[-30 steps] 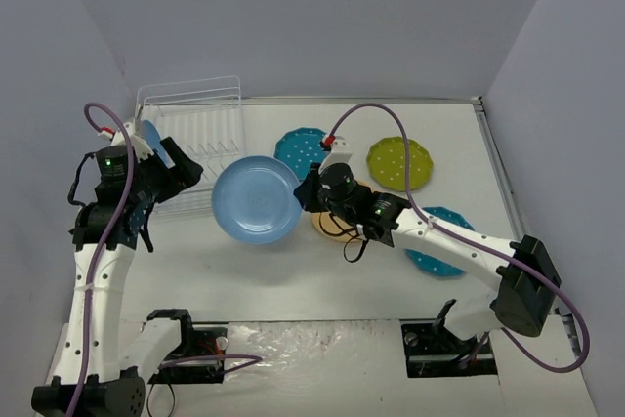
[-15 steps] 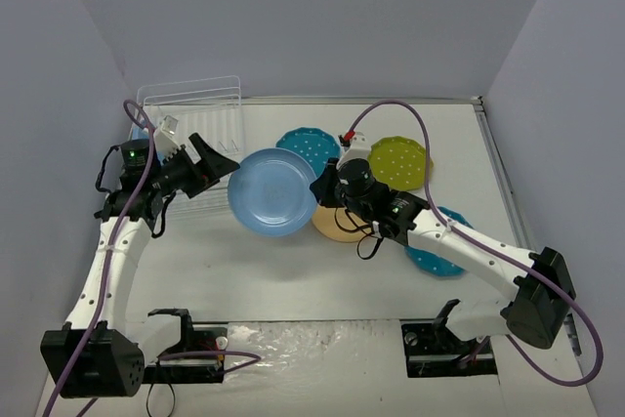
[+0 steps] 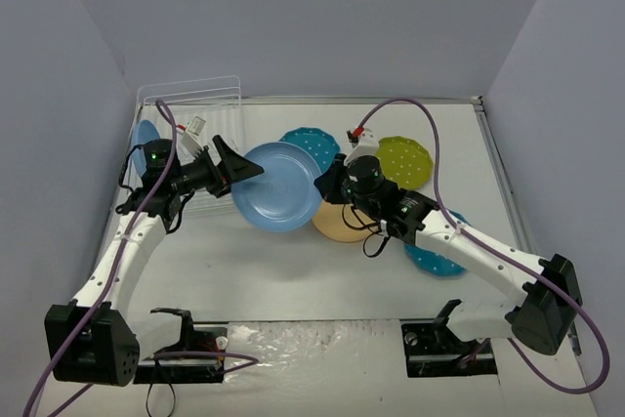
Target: Load the plates into the dish rack
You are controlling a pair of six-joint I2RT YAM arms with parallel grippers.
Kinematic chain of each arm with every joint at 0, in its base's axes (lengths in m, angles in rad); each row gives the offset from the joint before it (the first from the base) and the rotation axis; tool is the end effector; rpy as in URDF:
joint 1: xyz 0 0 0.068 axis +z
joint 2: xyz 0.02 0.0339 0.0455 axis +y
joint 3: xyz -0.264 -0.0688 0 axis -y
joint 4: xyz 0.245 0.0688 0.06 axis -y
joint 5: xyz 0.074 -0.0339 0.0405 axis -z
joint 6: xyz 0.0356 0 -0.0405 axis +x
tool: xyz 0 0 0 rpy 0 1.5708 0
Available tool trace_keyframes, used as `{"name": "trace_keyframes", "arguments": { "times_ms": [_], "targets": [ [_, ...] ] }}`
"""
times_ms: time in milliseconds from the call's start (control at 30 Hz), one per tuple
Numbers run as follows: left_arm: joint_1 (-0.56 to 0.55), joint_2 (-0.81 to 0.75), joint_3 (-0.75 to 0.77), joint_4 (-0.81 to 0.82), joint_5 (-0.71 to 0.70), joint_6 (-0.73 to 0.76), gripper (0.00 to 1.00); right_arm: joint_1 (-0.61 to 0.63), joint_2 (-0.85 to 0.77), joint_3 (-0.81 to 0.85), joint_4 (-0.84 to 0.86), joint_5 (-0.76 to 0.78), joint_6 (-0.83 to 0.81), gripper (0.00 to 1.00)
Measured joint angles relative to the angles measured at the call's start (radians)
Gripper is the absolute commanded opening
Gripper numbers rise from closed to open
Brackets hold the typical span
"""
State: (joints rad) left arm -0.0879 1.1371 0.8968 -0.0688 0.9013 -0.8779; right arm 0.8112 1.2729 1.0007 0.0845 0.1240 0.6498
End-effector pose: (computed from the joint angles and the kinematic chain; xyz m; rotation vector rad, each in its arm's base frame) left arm 0.2494 -0.0500 0.3238 -0.1127 2.0364 -1.4762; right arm 0.2112 0.2160 0.3374 -0.0545 1.8561 0.9387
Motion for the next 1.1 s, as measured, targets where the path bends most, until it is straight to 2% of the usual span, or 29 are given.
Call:
{"name": "trace_keyframes", "arguments": {
  "times_ms": [267,633,967,1100],
  "targets": [
    [-0.005,0.0,-0.004,0.031,0.022,-0.027,0.59,-0.018,-0.012,-0.001,0.0,-0.008,-0.004,0.0],
    [-0.045,0.0,-0.007,0.028,0.03,-0.023,0.53,-0.04,-0.013,-0.004,-0.004,-0.024,-0.014,0.0],
    [-0.072,0.0,-0.023,0.021,0.009,-0.012,0.38,-0.045,-0.013,-0.004,-0.006,-0.034,-0.017,0.0],
    [-0.092,0.0,-0.028,0.013,-0.004,-0.003,0.19,-0.045,-0.013,-0.004,-0.005,-0.038,-0.015,0.0]
  ]
}}
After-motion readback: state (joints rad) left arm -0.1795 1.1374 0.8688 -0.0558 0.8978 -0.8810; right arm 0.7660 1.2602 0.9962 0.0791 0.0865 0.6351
